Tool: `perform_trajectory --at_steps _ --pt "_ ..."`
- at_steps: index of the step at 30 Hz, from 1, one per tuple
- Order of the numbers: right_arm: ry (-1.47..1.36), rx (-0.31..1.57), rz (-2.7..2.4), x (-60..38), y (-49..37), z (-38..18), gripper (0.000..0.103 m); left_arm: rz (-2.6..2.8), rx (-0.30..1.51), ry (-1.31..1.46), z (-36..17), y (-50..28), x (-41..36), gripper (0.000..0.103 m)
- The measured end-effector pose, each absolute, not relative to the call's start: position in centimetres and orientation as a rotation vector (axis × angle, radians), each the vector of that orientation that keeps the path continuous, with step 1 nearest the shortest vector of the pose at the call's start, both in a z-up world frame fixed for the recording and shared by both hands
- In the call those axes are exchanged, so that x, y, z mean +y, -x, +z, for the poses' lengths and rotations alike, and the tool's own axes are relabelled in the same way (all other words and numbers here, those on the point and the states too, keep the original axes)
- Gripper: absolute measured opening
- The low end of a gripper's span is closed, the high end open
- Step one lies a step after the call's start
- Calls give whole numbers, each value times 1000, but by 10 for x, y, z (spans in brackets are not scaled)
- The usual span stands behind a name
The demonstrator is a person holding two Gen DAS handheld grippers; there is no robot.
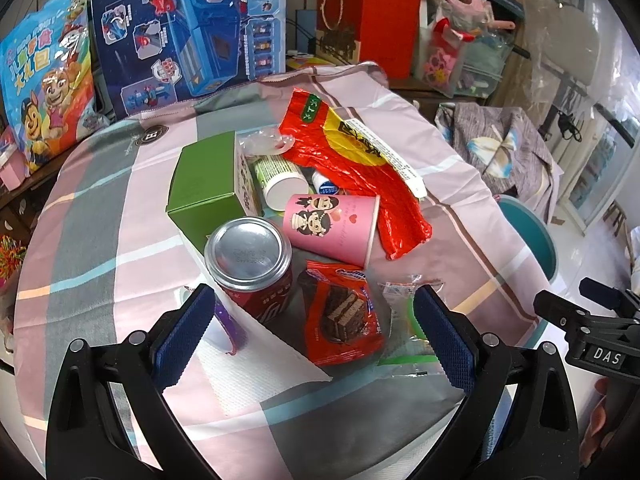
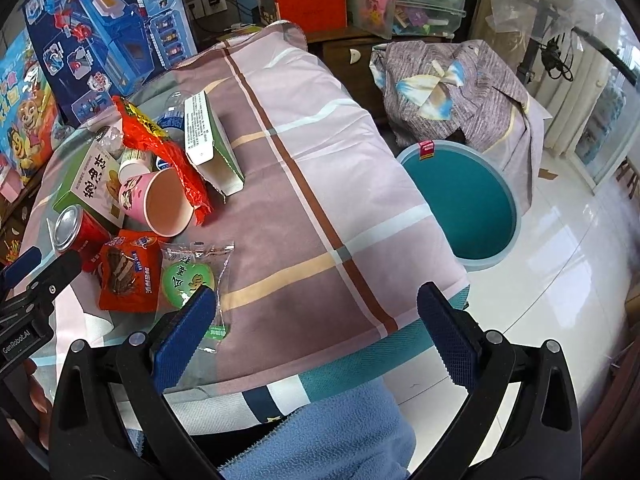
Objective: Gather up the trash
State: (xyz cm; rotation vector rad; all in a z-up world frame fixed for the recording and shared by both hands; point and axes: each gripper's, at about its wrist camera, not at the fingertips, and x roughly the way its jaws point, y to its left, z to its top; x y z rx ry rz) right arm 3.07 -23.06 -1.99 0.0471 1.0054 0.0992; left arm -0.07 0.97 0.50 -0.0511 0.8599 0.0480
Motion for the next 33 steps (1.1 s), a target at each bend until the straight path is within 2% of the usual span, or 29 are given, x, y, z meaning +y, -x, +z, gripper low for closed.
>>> perform_trajectory --at_steps 33 --pt "-25 1012 118 -214 -37 -16 97 63 847 14 8 -2 13 99"
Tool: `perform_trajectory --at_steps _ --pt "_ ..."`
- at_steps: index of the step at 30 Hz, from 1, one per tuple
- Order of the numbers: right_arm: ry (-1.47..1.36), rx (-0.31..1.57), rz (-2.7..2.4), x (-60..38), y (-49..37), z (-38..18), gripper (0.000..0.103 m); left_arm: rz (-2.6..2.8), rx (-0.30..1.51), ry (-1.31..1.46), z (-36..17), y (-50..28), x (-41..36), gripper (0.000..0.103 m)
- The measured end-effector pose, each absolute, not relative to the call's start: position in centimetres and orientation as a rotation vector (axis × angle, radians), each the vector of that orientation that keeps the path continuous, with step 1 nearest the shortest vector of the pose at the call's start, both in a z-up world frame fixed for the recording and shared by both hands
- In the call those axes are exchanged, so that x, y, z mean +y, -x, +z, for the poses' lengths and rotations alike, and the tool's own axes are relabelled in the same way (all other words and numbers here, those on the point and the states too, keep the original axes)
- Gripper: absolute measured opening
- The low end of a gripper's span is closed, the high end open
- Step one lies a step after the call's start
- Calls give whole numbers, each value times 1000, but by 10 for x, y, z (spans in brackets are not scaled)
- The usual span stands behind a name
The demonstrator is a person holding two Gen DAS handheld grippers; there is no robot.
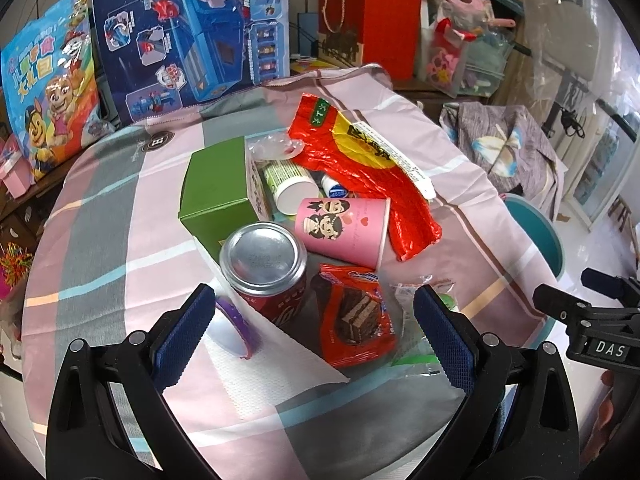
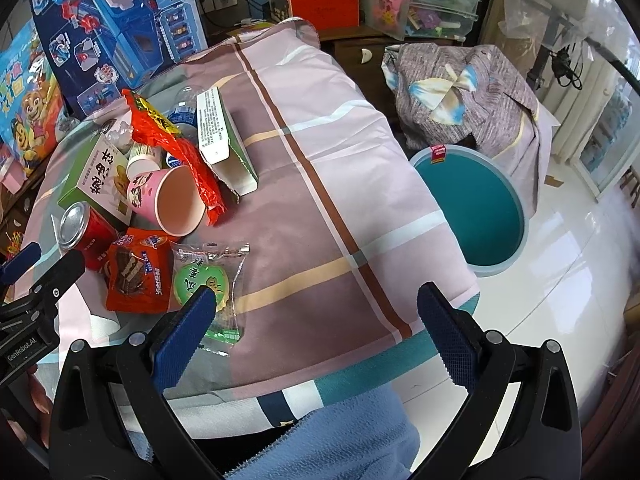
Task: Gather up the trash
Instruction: 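Grasp the green box with the left tool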
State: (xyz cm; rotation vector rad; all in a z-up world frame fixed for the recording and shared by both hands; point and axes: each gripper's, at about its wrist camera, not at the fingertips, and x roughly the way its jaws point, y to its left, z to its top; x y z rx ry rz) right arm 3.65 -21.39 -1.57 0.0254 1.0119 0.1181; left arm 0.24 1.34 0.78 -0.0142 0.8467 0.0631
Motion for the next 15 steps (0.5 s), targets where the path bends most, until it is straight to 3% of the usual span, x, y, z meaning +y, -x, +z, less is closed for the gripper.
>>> perform_trajectory --at_steps 15 --pt "10 1038 215 -184 -59 -21 97 140 929 128 6 -22 95 99"
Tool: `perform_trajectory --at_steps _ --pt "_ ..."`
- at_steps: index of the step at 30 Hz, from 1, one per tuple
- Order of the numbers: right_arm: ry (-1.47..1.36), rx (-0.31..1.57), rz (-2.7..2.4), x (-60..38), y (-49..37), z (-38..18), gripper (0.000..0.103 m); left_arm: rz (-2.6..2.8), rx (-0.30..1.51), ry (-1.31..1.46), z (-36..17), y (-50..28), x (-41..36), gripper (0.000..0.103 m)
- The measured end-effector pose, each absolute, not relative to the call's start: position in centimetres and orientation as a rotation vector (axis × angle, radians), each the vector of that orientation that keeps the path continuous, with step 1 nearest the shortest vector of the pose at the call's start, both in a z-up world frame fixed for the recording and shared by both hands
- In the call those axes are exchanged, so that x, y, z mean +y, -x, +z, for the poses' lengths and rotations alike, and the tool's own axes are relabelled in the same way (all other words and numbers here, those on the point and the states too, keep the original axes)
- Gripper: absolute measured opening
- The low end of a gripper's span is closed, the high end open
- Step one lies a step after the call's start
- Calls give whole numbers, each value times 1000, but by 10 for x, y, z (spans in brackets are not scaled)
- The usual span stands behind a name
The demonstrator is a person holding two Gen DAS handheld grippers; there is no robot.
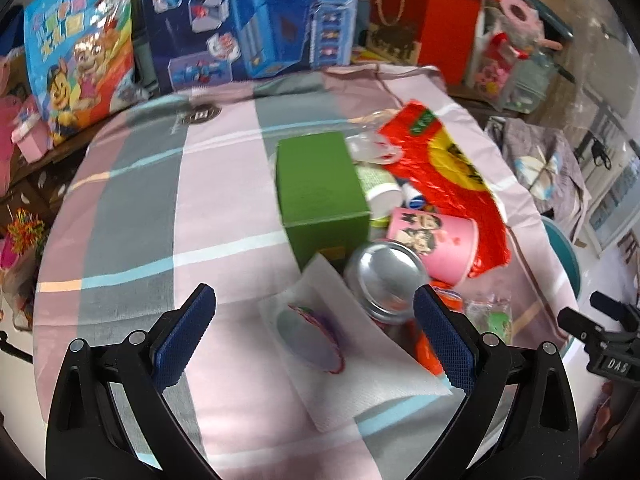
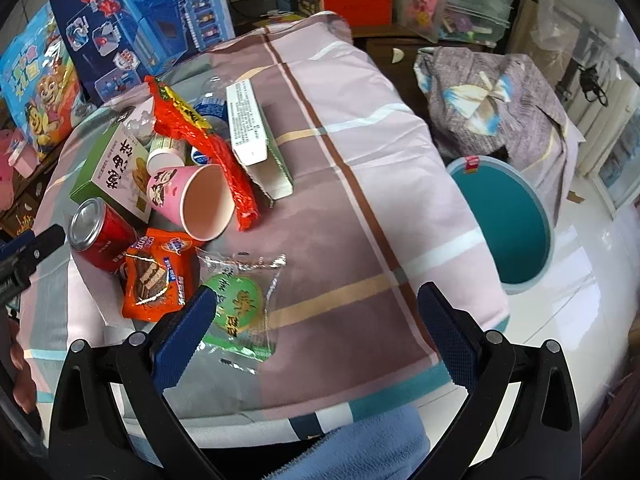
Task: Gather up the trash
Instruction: 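Grasp the green box with the left tool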
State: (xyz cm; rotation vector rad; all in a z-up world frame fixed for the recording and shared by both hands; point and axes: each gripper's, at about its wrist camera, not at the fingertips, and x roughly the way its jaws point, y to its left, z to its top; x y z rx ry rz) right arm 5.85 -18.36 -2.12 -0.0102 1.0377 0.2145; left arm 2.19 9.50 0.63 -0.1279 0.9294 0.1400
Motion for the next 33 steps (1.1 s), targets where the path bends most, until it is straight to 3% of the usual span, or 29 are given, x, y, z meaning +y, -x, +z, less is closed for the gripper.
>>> perform_trajectory --at_steps 19,20,22,33 --pt "85 1073 310 -136 -96 -34 97 103 1086 176 -22 -127 113 99" --pt "89 1075 311 -134 -97 -35 97 99 1090 177 -25 -128 114 96" --pt "92 1076 310 -131 -96 -34 97 84 1101 189 -31 -129 119 63" --pt "98 1062 499 -67 -84 -10 94 98 1029 230 -23 -80 169 63"
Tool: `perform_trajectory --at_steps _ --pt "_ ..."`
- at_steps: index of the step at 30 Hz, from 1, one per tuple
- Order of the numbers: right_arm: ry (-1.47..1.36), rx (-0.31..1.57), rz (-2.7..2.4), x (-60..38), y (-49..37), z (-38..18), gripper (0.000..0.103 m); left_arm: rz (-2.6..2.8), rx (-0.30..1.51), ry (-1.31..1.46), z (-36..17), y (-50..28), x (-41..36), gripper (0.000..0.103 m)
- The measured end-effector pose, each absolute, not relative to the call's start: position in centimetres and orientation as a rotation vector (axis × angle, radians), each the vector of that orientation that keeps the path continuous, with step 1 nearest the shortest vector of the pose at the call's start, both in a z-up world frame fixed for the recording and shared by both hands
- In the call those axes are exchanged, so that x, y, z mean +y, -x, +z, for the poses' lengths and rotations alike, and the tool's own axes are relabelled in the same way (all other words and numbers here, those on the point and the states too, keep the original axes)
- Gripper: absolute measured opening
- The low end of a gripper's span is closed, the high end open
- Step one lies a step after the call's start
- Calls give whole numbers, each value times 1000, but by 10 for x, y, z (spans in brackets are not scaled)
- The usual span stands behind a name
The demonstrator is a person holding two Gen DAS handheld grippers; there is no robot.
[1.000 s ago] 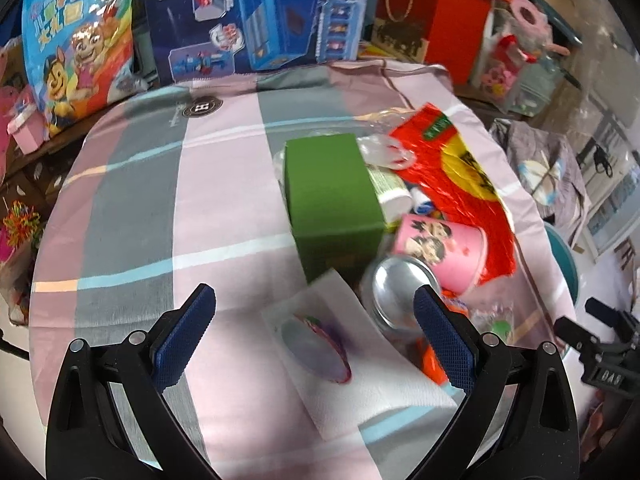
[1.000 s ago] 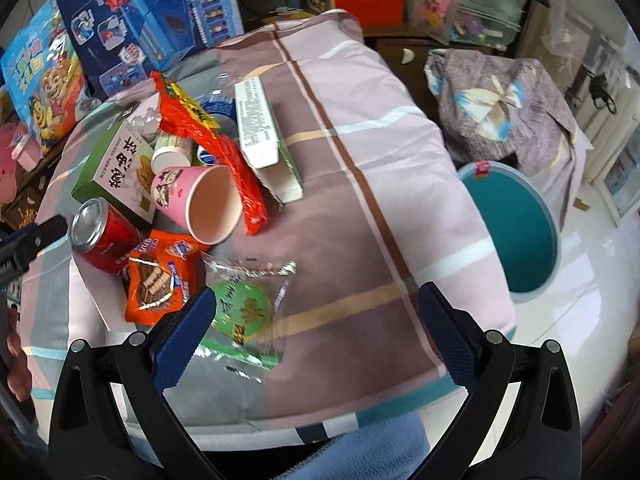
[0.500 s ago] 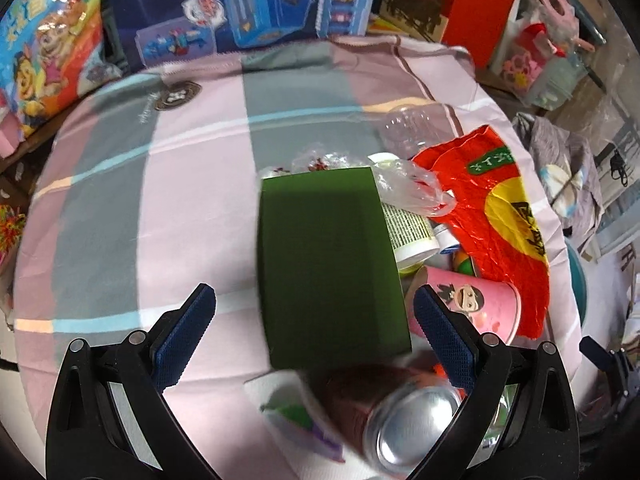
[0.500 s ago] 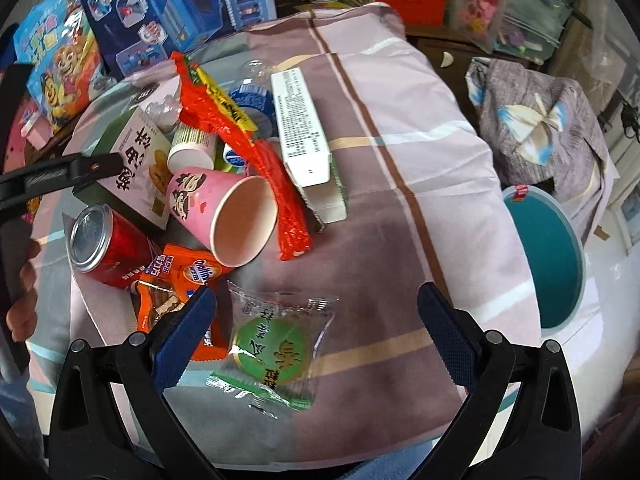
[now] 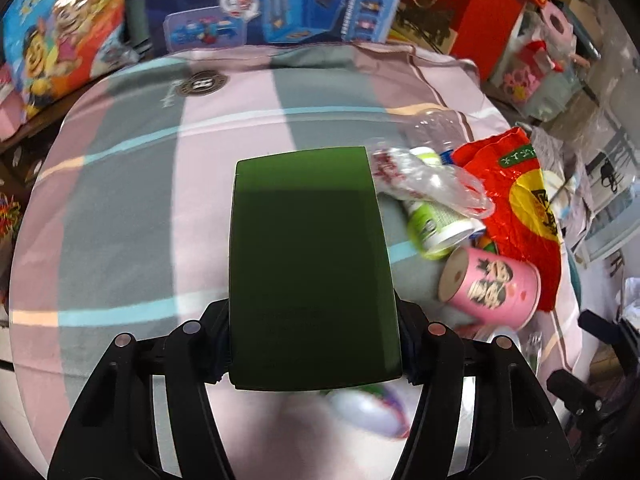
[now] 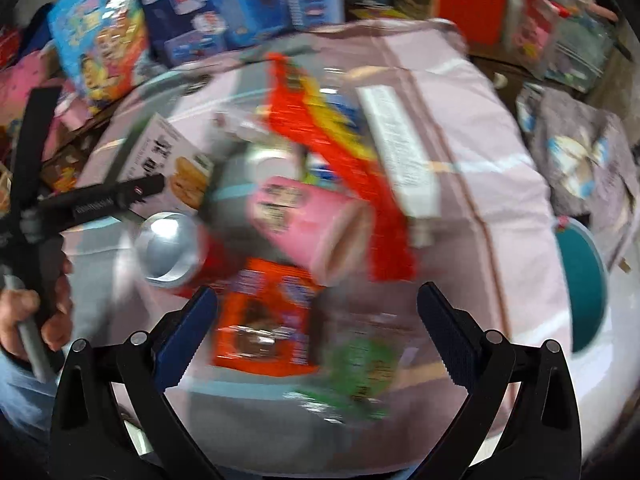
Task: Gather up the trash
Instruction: 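Grasp the green box with the left tool, then grasp the red Coca-Cola can with the right tool while the left tool holds the green box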
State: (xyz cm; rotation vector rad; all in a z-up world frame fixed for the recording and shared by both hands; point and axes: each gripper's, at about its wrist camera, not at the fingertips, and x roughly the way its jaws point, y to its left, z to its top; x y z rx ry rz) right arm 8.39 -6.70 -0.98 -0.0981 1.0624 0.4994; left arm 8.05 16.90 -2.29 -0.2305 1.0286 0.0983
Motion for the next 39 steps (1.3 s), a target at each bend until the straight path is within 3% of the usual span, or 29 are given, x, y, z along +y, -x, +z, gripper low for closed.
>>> perform_trajectory --at_steps 5,21,25,31,39 --pt "125 1065 579 -23 -78 -2 72 94 1021 273 -27 -48 193 63" --pt "137 1161 573 14 -84 -32 72 101 1037 301 -51 -25 200 69" --pt "97 1125 572 0 -84 -17 72 122 1026 270 -51 -24 197 63" --pt "72 1066 519 -32 -80 -2 72 170 1029 242 -52 -20 210 62" --pt "178 1121 522 -17 -68 -31 72 156 1020 254 -50 -4 211 62"
